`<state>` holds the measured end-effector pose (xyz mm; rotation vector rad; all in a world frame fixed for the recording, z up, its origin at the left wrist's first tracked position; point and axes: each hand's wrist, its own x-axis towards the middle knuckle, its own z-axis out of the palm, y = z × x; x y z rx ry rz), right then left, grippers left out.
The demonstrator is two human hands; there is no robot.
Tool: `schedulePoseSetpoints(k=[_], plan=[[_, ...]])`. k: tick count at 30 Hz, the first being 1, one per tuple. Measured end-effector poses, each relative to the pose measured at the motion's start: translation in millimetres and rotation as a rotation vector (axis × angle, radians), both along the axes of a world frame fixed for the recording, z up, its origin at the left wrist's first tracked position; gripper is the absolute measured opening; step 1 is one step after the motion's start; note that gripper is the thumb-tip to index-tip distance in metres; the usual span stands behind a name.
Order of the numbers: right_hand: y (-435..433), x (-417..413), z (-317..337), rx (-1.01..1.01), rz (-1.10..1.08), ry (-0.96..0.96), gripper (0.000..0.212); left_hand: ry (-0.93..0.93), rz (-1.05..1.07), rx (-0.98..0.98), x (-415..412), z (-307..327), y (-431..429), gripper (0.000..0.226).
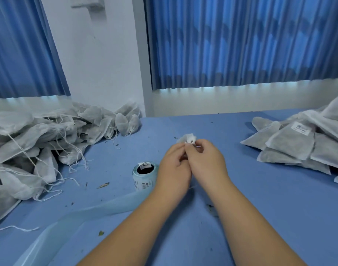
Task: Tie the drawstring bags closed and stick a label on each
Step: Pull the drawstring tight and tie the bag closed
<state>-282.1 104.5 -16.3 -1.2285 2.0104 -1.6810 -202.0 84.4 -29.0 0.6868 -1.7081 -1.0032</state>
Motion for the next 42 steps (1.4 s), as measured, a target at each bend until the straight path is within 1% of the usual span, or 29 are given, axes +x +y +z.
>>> schedulePoseSetpoints(k=[4,6,8,9,11,13,15,17,20,22,24,25,28,30,34,36,38,42], plan=[[-1.1,-1.5,2.3,0.164,-0.001,0.236,0.017,-0.02,0.037,-0.025,6.5,-5.7,-3.5,0.047],[0.8,-3.3,7.7,0.231,-0.02,0.346,0.024,-0.062,0.062,-0.089,9.4,-6.0,-6.5,0.047],[6.8,-6.5,13.5,0.237,-0.018,0.404,0.033,-0.116,0.093,-0.175,12.2,-6.1,-8.3,0.049],[10.8,-9.4,16.0,0.221,0.002,0.412,0.033,-0.153,0.113,-0.214,13.5,-6.5,-8.5,0.049],[21.3,-15.9,18.7,0.202,0.08,0.41,0.028,-0.252,0.149,-0.281,15.3,-9.0,-10.3,0.042],[34.4,-23.4,18.9,0.196,0.16,0.395,0.023,-0.357,0.165,-0.335,14.5,-11.8,-10.7,0.03],[49.0,-31.9,15.5,0.194,0.213,0.364,0.021,-0.419,0.167,-0.376,11.1,-12.3,-6.4,0.019],[63.5,-38.6,12.0,0.218,0.263,0.333,0.022,-0.396,0.148,-0.428,7.1,-10.6,1.2,0.019],[73.9,-39.3,13.6,0.232,0.34,0.359,0.023,-0.291,0.029,-0.473,4.5,-7.1,11.8,0.032],[75.0,-35.0,18.3,0.178,0.41,0.334,0.018,-0.226,-0.142,-0.4,6.4,-6.0,18.8,0.043],[76.8,-32.1,21.4,0.13,0.477,0.29,0.016,-0.166,-0.28,-0.281,8.2,-6.5,24.5,0.043],[77.9,-31.8,22.3,0.112,0.498,0.266,0.017,-0.158,-0.305,-0.247,8.9,-6.9,26.0,0.04],[81.7,-38.4,23.8,0.05,0.487,0.174,0.024,-0.225,-0.261,-0.237,8.8,-5.3,27.0,0.031],[83.0,-45.3,26.1,0.002,0.425,0.133,0.021,-0.245,-0.192,-0.231,8.0,-2.0,25.7,0.021],[85.2,-53.8,28.5,-0.103,0.314,0.16,0.02,-0.187,-0.129,-0.139,11.2,5.0,28.1,0.01],[85.5,-53.8,28.6,-0.147,0.238,0.21,0.019,-0.131,-0.14,-0.09,14.8,11.7,30.5,0.013],[84.3,-51.8,27.3,-0.174,0.17,0.263,0.019,-0.045,-0.186,-0.003,18.1,21.6,32.2,0.019],[78.3,-39.4,18.9,-0.191,0.147,0.279,0.018,0.171,-0.393,0.237,25.6,38.0,32.1,0.02]])
